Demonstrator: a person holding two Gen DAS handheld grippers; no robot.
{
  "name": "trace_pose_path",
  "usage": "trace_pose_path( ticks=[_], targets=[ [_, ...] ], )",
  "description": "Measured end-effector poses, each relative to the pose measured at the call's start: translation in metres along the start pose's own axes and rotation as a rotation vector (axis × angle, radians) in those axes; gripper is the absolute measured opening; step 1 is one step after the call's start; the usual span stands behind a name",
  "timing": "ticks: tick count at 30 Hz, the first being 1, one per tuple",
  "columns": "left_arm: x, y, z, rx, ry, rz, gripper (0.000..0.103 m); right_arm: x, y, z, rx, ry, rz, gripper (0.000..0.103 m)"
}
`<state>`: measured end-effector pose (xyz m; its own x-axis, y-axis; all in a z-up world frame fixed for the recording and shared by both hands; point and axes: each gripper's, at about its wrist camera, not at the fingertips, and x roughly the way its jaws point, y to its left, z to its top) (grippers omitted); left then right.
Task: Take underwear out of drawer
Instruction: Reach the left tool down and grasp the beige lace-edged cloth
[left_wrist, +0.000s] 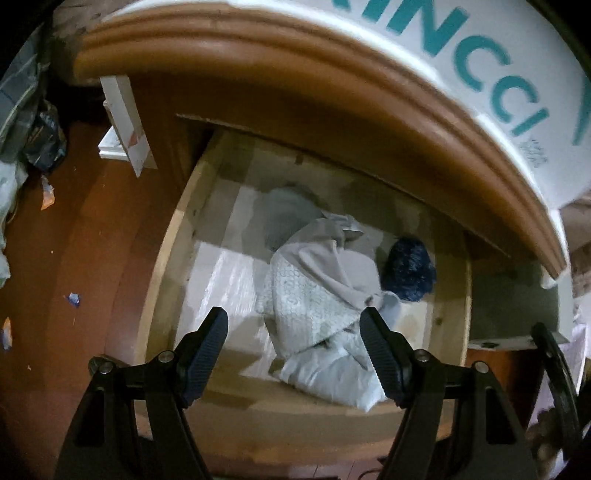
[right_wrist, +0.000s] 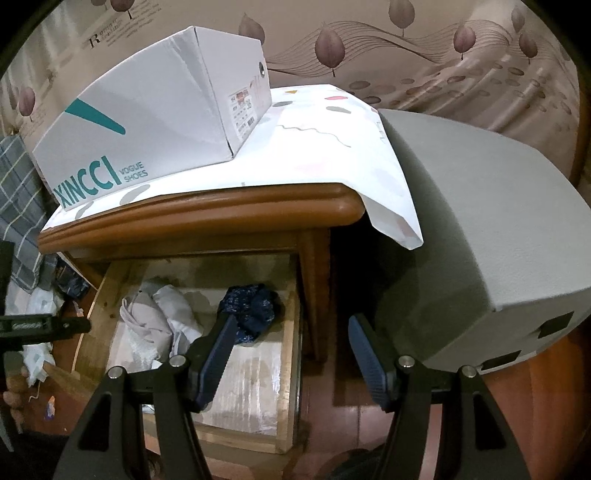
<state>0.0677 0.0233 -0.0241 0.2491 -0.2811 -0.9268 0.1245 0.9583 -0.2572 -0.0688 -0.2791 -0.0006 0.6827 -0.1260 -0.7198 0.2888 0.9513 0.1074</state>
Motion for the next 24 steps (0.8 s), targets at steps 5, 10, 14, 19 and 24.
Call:
trace_pose_path(
  ticks=[5,10,14,19,24],
  targets=[
    [0.025,-0.008,0.004,-0.032,0.063,-0.030,0.071,0.000,0.000,0.000,0.013,0.003,0.012,0.065],
    [0.043,-0.002,0.006,-0.159,0.096,-0.061,0.075,0.001,0.003,0.000,0.006,0.008,0.021,0.065],
    [0.054,0.011,0.001,-0.325,0.127,-0.126,0.084,0.000,0.003,0.001,0.011,0.006,0.038,0.065],
    [0.069,0.021,0.003,-0.500,0.163,-0.183,0.085,-0.002,0.001,0.001,0.023,0.001,0.043,0.065],
    [0.079,0.019,0.008,-0.545,0.184,-0.197,0.086,-0.003,0.000,0.002,0.035,0.000,0.050,0.065]
  ],
)
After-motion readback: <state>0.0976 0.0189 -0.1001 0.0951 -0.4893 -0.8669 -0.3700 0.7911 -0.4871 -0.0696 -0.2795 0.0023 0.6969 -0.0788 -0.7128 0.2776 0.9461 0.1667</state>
